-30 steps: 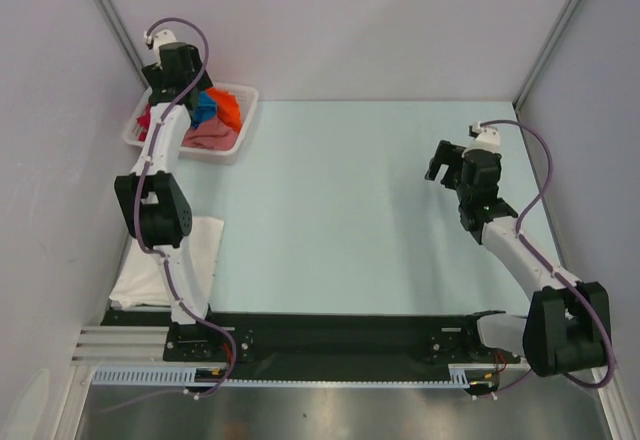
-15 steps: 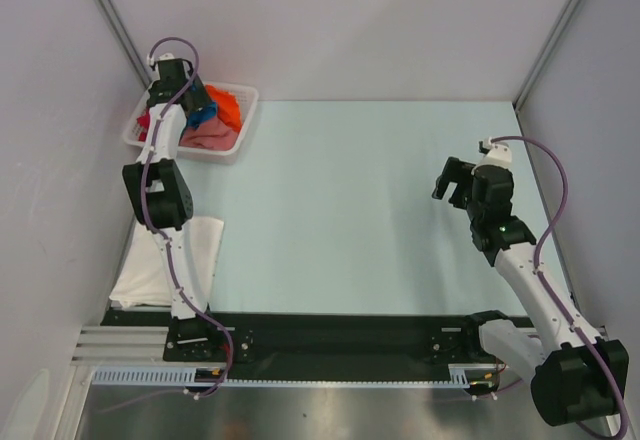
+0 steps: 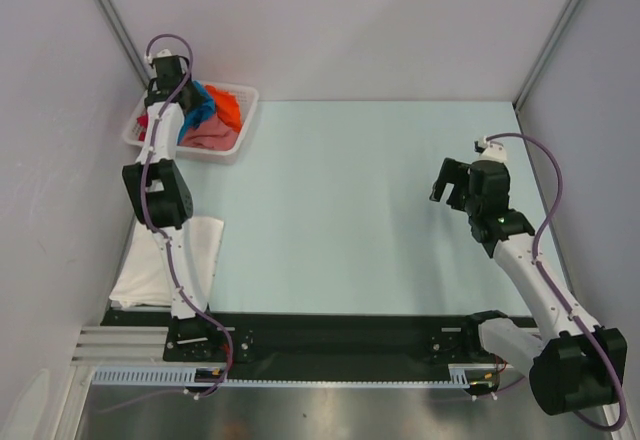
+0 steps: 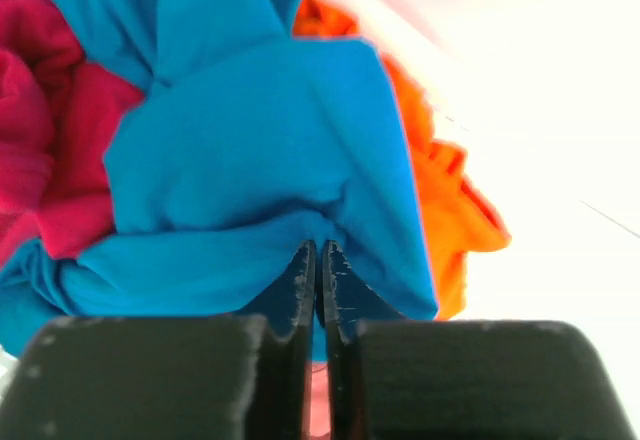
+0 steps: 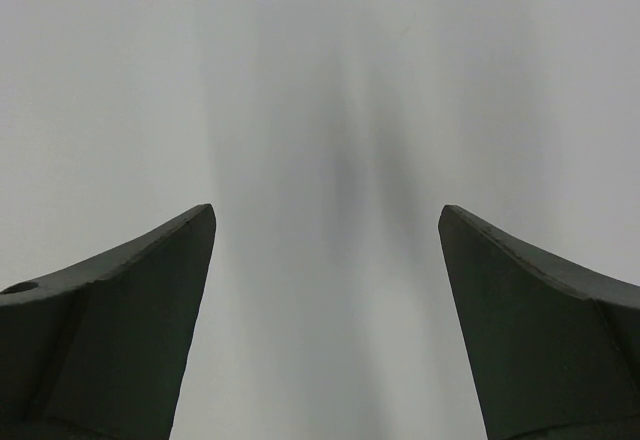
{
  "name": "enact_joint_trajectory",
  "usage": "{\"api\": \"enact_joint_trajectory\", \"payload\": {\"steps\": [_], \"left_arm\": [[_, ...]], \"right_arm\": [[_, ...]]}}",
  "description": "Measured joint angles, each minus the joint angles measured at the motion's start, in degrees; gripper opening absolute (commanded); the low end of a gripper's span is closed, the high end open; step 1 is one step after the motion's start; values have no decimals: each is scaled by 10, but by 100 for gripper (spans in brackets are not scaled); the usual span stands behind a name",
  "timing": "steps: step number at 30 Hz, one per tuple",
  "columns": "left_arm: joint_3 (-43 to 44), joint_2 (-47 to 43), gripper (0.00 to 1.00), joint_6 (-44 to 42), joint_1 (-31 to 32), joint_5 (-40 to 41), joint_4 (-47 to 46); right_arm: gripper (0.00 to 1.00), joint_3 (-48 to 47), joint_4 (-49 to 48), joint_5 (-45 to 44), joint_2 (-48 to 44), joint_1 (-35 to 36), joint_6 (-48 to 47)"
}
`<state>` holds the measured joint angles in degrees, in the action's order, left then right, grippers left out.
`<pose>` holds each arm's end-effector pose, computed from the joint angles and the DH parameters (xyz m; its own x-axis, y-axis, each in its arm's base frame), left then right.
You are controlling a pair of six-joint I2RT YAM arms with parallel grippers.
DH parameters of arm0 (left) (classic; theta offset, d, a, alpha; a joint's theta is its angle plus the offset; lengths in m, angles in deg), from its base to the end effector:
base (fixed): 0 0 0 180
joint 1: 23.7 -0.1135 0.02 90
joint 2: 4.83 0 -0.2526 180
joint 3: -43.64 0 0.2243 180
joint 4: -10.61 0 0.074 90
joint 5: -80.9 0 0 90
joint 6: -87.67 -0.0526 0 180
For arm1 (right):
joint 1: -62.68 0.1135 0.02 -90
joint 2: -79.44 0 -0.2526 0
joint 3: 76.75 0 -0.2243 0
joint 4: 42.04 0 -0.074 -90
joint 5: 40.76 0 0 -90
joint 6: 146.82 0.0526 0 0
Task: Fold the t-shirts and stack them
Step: Grab the tshirt from the pile, then flatten the tshirt out
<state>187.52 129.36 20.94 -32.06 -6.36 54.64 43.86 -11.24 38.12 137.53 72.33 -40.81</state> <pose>0.5157 0.0783 0.2610 -0.4399 -0.4635 -0.7692 -0.3898 0.8702 -0.3014 0.2186 0.0269 0.2712 -0.4663 0.1952 -0.8628 0.1349 0.9796 0.1488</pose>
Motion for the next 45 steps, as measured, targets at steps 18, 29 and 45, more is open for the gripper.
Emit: {"api": "enact_joint_trajectory", "payload": {"steps": [18,29,45], "left_arm": [[65,-222,0,79,21,-15,-29],[159,-341,0,167,55,-70,-148],[80,-396,0,386,219,-227,-217]], "right_arm": [[96,-83,62,138,37,27,58],[96,-130,72,146,83,87,58],[96,-160,72,146,128,120,49]]}}
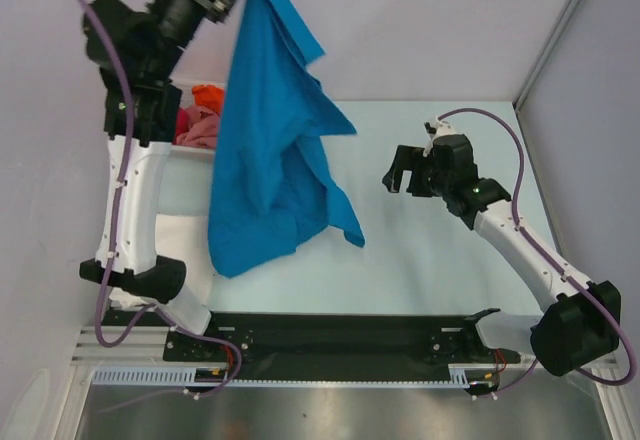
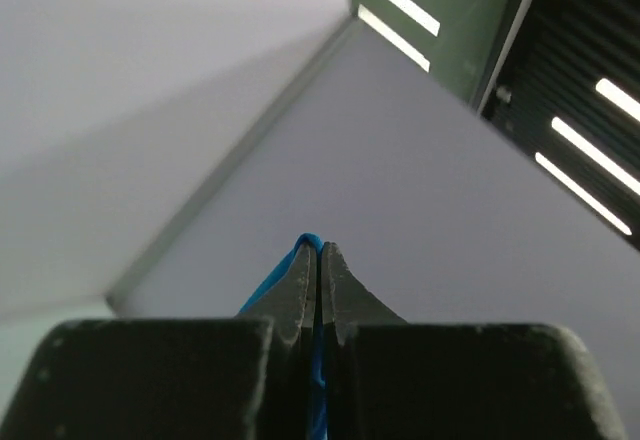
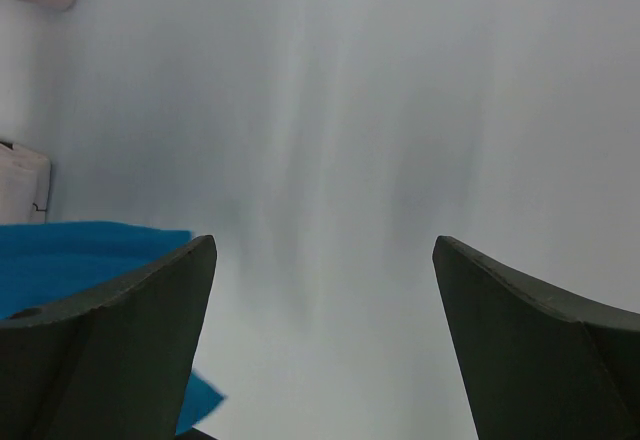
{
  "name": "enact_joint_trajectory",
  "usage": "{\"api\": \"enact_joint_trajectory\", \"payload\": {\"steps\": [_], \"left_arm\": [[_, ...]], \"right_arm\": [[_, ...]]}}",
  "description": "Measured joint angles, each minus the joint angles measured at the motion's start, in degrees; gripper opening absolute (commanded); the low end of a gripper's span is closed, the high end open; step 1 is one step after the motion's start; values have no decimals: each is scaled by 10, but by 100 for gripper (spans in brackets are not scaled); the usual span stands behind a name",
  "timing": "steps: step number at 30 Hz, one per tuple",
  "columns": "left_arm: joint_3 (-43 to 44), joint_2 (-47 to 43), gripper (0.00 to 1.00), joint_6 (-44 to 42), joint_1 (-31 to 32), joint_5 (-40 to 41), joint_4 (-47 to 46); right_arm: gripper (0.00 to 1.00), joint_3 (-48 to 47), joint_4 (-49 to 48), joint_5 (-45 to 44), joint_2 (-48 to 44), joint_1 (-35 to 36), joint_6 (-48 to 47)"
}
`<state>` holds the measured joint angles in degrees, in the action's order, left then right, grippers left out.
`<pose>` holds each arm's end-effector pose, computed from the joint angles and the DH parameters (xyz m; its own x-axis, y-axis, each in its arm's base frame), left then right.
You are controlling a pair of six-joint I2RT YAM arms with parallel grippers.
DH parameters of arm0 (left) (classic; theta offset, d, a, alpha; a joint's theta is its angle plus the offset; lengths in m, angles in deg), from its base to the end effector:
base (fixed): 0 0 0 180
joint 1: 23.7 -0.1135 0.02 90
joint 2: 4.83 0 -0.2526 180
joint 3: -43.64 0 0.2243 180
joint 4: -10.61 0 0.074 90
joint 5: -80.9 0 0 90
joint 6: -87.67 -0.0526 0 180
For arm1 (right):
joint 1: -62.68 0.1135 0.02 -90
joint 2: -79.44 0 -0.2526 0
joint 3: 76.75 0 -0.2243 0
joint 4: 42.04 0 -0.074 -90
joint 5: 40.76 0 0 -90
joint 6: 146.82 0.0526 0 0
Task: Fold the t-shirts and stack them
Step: Flatten the tshirt out
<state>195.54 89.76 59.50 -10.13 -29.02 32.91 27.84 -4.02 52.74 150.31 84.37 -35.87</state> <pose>0.2509 -0.0790 0.6249 -0.1703 -0.8115 -0.5590 0.7238 0.2819 -0.6298 0.2463 0.1014 0.3001 -0.6275 0.1345 -0.7669 -0.2054 0.9215 0.3297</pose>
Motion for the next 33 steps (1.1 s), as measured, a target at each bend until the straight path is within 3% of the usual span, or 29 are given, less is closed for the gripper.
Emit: {"api": "enact_joint_trajectory", "payload": {"steps": [6,13,16,23,25,33], "left_arm": [[-151,-20,0,-83,83,-67,142],[-466,-93,0,-214,66,-42,319],[-546,-121,0,-240,54,-24,369],[-560,-196,0,-281,33,-3,397],[-559,-216,0,-288,31,-1,397],[-559,-226,0,-294,29,-3,402]], "right_arm": [[95,2,1,1,0,0,0],[84,41,13,31,4,2,2],[77,58,15,42,32,14,8],[68,76,18,44,125,50,17],[57,82,21,37,134,52,19],[61,77,35,-23,189,12,46]]}}
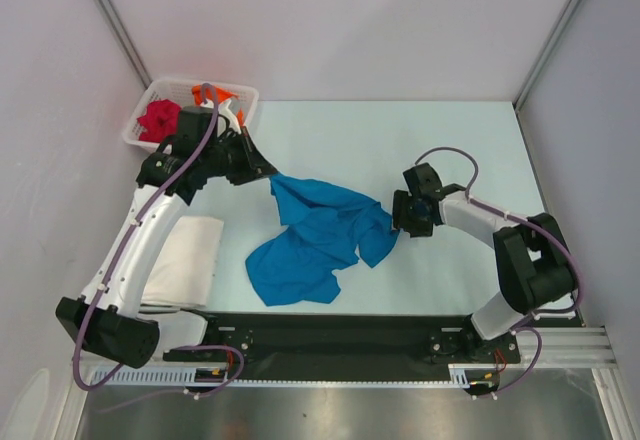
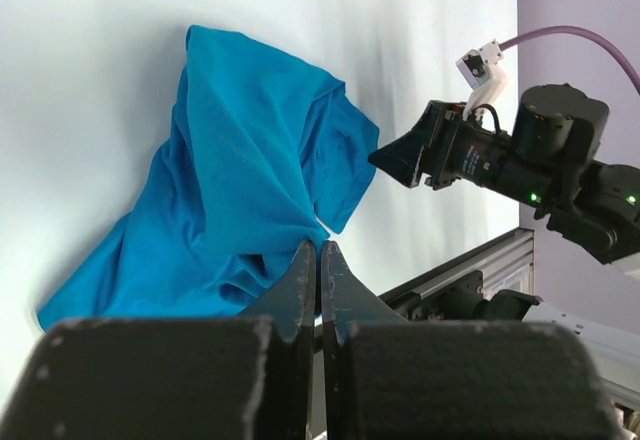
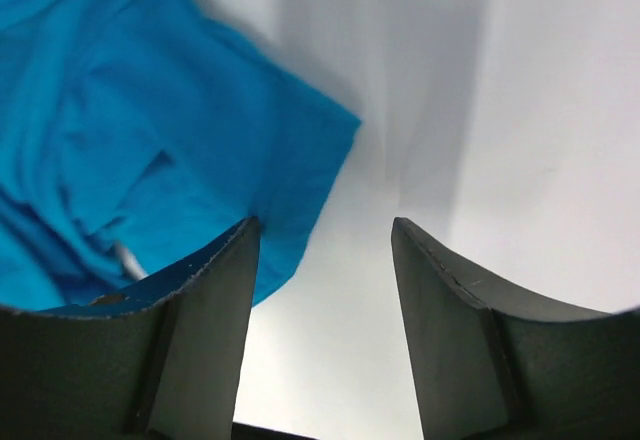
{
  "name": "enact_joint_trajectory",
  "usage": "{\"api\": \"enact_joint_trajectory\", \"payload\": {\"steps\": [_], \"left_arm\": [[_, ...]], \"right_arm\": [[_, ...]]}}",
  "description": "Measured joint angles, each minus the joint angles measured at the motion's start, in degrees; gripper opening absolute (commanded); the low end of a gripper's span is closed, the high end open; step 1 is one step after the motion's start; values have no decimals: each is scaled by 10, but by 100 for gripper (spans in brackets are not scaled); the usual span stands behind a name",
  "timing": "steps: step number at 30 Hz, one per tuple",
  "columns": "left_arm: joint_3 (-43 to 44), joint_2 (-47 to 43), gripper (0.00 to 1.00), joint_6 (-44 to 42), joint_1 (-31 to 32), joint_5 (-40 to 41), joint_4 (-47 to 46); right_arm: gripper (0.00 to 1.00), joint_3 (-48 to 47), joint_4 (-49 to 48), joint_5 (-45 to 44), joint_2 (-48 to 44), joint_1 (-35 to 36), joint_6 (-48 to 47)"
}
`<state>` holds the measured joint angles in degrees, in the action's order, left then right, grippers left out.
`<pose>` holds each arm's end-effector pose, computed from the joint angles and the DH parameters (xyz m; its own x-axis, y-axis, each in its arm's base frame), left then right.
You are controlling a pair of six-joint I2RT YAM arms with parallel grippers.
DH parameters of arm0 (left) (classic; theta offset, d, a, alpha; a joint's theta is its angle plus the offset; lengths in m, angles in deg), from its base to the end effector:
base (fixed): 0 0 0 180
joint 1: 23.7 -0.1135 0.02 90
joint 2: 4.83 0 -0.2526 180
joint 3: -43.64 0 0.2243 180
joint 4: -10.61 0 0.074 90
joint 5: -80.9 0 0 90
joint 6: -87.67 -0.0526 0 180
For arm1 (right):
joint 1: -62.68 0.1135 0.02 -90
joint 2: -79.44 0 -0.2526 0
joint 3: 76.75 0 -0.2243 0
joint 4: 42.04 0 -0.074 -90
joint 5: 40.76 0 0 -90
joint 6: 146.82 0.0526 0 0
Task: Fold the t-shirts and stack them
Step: Flatten the tshirt out
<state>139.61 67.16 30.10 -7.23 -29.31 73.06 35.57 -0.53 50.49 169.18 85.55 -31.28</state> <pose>0.2283 -0.0864 0.3681 -0.7853 -0.2926 -0.5456 0.1236 0.7894 -0.6013 0.2604 0.1111 0.1685 -0.9158 0.0815 -0.3932 -0.0029 0.9778 0.2095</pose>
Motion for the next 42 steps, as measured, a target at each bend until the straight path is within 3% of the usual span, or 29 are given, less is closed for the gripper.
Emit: {"api": "enact_joint_trajectory", "payload": {"steps": [3,8,14,15,17,21,27,35,42], "left_arm": [[0,0,0,0,0,-5,0],[0,0,0,-1,0,-12,0],[0,-4,0,-1,0,-21,0],[0,-5,1,-1,0,-24,0],[0,-8,0,-1,0,-28,0],[0,-17,1,-1,0,-30,0],[6,-28,0,1,-1,-35,6],[71,-29,0,5,-3,-66,-2],[51,-100,0,6,-4,-105,-45]], "right_arm": [[61,0,-1,-7,17,-3,12],[51,7,-27,5,26,-2,32],[23,10,-65,16,39,-3,54],[10,5,-69,21,45,-6,57],[0,-5,-78,23,60,-10,58],[0,-30,-71,13,70,-21,55],[0,-131,35,-120,24,-32,4],[0,-234,112,-255,-235,-45,-65],[0,-291,129,-303,-429,-45,-109]]}}
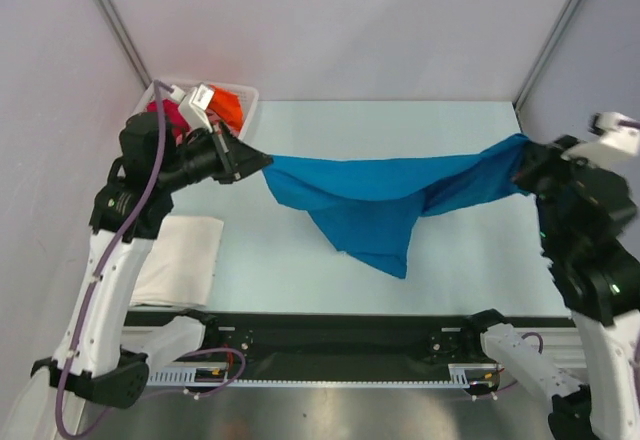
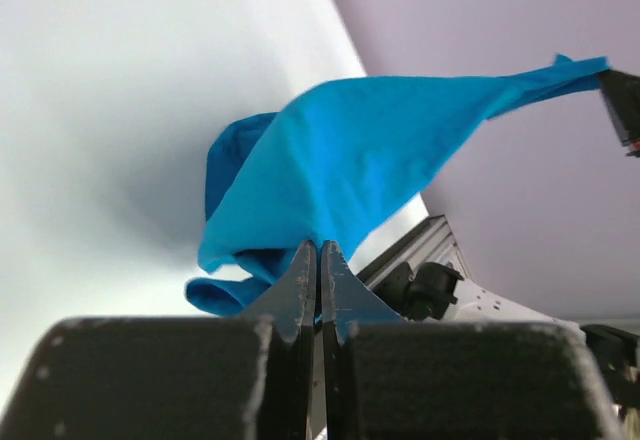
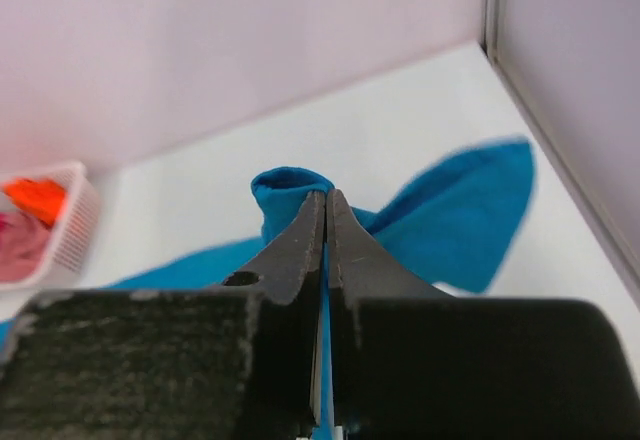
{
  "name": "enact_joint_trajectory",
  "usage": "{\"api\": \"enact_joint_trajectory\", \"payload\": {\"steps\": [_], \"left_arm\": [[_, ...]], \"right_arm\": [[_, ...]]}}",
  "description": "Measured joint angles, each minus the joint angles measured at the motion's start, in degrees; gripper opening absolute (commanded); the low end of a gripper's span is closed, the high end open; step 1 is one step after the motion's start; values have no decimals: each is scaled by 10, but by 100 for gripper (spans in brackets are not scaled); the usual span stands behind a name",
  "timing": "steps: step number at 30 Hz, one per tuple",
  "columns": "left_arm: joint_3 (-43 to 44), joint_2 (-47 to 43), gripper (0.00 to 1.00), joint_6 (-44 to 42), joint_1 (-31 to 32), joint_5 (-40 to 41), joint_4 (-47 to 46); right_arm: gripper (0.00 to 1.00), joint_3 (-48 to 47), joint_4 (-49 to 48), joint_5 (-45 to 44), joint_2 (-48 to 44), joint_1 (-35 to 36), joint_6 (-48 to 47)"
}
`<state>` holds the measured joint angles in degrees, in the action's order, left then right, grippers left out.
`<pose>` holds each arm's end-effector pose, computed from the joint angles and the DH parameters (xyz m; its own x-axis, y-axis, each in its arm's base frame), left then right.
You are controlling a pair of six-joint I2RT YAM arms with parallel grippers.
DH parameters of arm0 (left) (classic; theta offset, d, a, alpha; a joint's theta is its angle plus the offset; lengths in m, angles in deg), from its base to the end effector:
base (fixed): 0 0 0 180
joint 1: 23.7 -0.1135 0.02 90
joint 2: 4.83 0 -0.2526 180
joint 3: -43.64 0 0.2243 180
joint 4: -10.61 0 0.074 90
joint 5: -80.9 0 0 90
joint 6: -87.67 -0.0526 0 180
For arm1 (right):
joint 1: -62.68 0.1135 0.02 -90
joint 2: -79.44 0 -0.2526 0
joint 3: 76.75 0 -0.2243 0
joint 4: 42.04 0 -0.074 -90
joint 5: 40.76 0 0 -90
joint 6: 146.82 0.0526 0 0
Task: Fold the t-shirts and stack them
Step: Flatten the tshirt out
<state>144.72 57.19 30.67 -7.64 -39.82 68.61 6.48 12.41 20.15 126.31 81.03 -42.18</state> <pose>0.1736 -0.0779 0.4392 -0.6440 -0.3018 -0.7030 0.4190 0.6296 -0.6542 0.1138 0.0108 0.4599 -0.0261 0.2240 -0.9742 0.1979 0.9564 0.2146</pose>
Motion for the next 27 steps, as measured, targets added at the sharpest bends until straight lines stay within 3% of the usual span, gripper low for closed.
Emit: {"api": "enact_joint_trajectory", "payload": {"steps": [7,15,22,27], "left_arm": [[-35,-114,0,-6,0,-12,-13],[-35,-177,0,-5,0,10,-23],[-37,-124,0,12,0,53,-27],[-67,-66,0,32,-1,112,-43]], "right_arm": [[0,-109,13,1,-90,-3,-14],[0,-253,9,0,-59,-12,-46],[0,-224,-69,-22,45,-12,-75],[0,-124,-189,-13,174,-37,-110]]}}
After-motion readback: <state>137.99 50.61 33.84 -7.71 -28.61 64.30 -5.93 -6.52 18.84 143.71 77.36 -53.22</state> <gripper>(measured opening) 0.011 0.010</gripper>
